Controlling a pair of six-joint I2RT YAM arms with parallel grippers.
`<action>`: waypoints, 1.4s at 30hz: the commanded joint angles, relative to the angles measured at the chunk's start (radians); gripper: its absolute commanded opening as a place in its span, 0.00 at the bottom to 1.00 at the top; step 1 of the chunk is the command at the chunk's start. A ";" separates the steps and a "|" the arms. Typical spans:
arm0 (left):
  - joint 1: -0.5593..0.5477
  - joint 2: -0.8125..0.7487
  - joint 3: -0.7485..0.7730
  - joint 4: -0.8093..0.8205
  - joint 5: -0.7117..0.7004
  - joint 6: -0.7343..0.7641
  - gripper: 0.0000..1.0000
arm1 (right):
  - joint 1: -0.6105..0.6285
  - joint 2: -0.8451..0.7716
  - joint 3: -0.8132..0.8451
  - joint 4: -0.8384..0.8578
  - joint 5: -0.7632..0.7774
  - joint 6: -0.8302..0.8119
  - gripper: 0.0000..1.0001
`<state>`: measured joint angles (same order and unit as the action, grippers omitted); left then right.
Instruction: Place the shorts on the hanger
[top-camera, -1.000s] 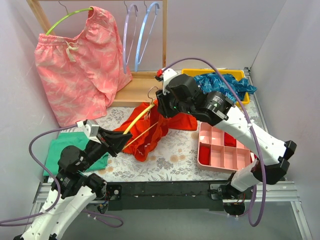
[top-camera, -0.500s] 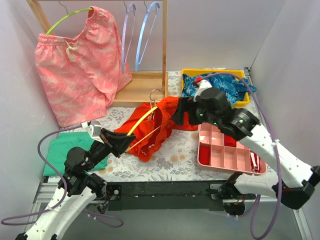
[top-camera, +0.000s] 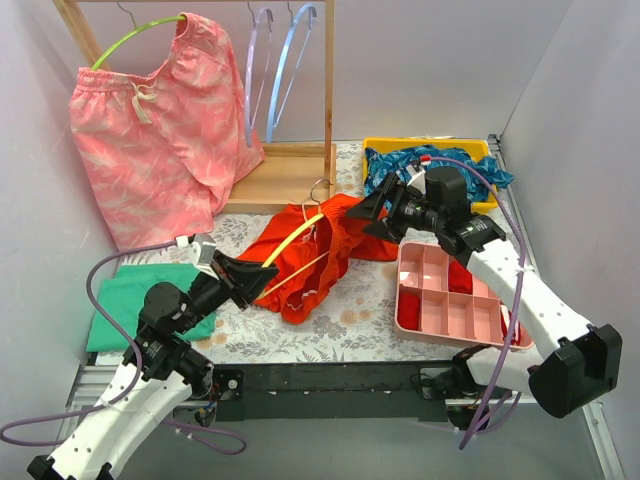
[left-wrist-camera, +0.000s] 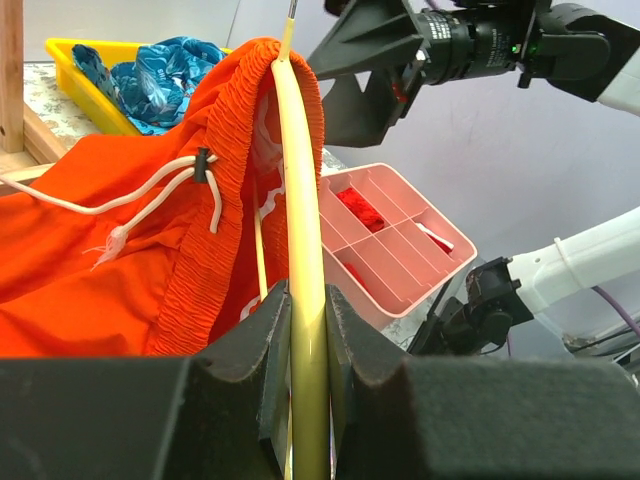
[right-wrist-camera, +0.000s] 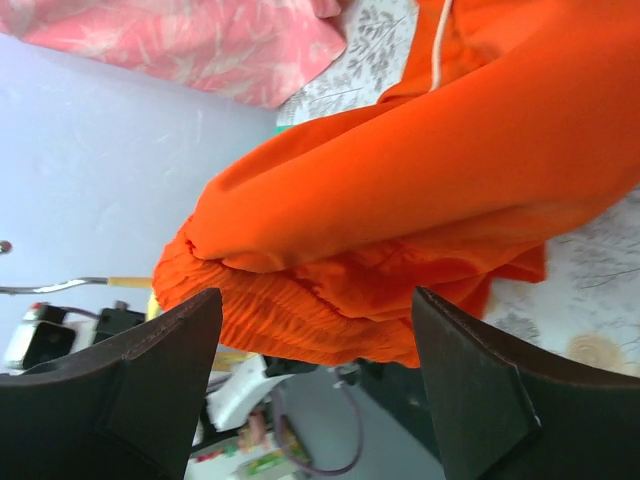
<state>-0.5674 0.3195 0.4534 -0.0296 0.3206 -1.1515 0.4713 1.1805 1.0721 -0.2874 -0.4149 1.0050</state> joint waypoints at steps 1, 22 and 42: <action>0.003 0.018 0.042 0.106 0.032 0.029 0.00 | -0.007 -0.009 -0.003 0.200 -0.072 0.191 0.84; -0.005 0.154 0.071 0.137 0.192 0.064 0.00 | -0.016 0.085 -0.152 0.425 -0.042 0.389 0.17; -0.008 0.179 0.039 -0.208 -0.135 -0.323 0.53 | -0.020 -0.056 -0.405 0.724 -0.170 0.351 0.01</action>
<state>-0.5762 0.4297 0.5327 -0.1177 0.2844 -1.3529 0.4526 1.1931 0.6830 0.2050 -0.5201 1.3567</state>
